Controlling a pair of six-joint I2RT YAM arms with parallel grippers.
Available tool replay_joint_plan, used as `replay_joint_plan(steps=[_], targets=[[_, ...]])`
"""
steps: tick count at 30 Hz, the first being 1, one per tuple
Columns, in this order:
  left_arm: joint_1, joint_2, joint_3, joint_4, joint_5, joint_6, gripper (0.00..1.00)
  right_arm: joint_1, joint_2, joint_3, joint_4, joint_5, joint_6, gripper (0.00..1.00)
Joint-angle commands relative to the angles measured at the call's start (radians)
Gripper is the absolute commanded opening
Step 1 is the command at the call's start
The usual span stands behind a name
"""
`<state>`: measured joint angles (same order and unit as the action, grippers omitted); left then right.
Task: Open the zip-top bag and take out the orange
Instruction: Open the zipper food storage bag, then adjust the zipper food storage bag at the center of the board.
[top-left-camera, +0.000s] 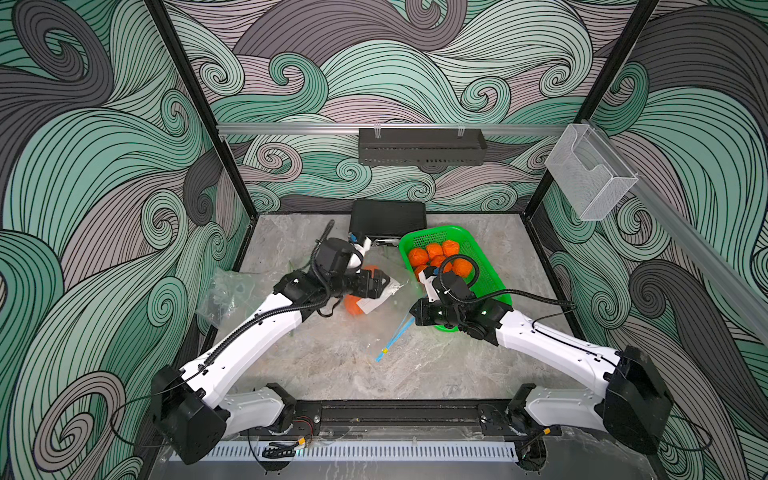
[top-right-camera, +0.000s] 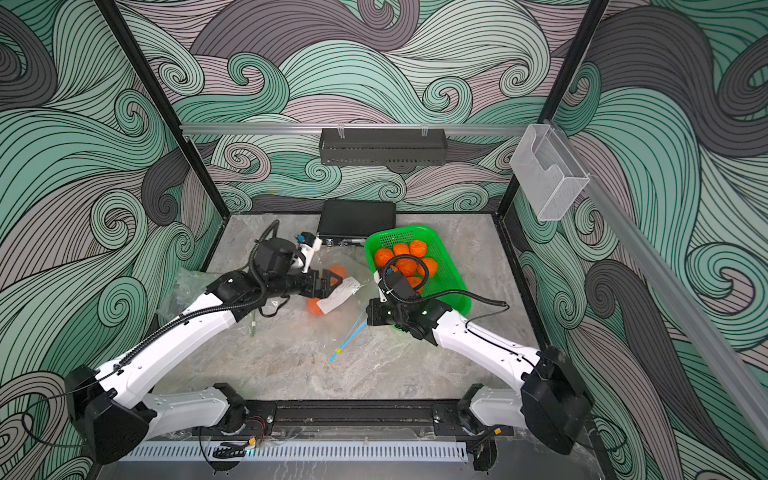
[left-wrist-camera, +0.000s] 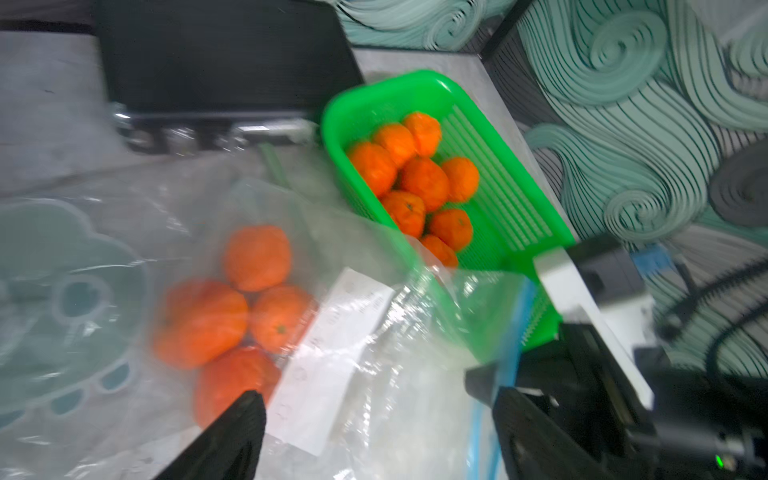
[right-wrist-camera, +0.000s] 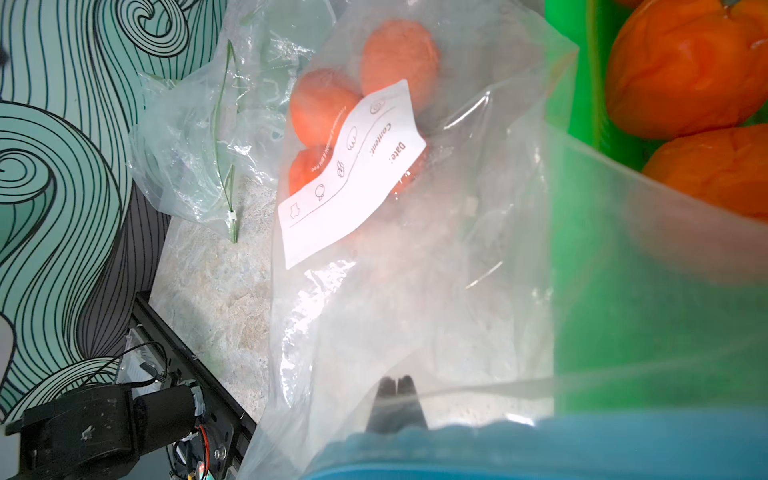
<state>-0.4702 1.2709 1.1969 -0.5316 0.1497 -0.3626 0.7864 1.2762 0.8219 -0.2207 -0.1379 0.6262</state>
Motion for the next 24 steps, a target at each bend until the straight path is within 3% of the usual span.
replay_joint_plan(steps=[1, 7, 13, 18, 21, 24], targets=[[0.057, 0.123, 0.057, -0.083, -0.02, 0.081, 0.89, 0.003, -0.018, -0.01, 0.037, -0.019, -0.013, 0.06], [0.079, 0.38, 0.168, -0.076, -0.072, 0.285, 0.88, 0.004, -0.023, -0.018, 0.047, -0.046, -0.015, 0.06], [0.106, 0.581, 0.273, -0.063, -0.056, 0.304, 0.85, 0.004, -0.048, -0.035, 0.054, -0.066, -0.023, 0.06], [0.12, 0.674, 0.32, -0.059, 0.019, 0.284, 0.75, 0.004, -0.058, -0.057, 0.072, -0.081, -0.016, 0.06], [0.127, 0.668, 0.301, -0.023, 0.063, 0.26, 0.58, 0.006, -0.052, -0.077, 0.106, -0.102, -0.013, 0.06], [0.135, 0.661, 0.289, -0.018, 0.136, 0.232, 0.31, 0.011, -0.034, -0.083, 0.138, -0.122, -0.013, 0.06]])
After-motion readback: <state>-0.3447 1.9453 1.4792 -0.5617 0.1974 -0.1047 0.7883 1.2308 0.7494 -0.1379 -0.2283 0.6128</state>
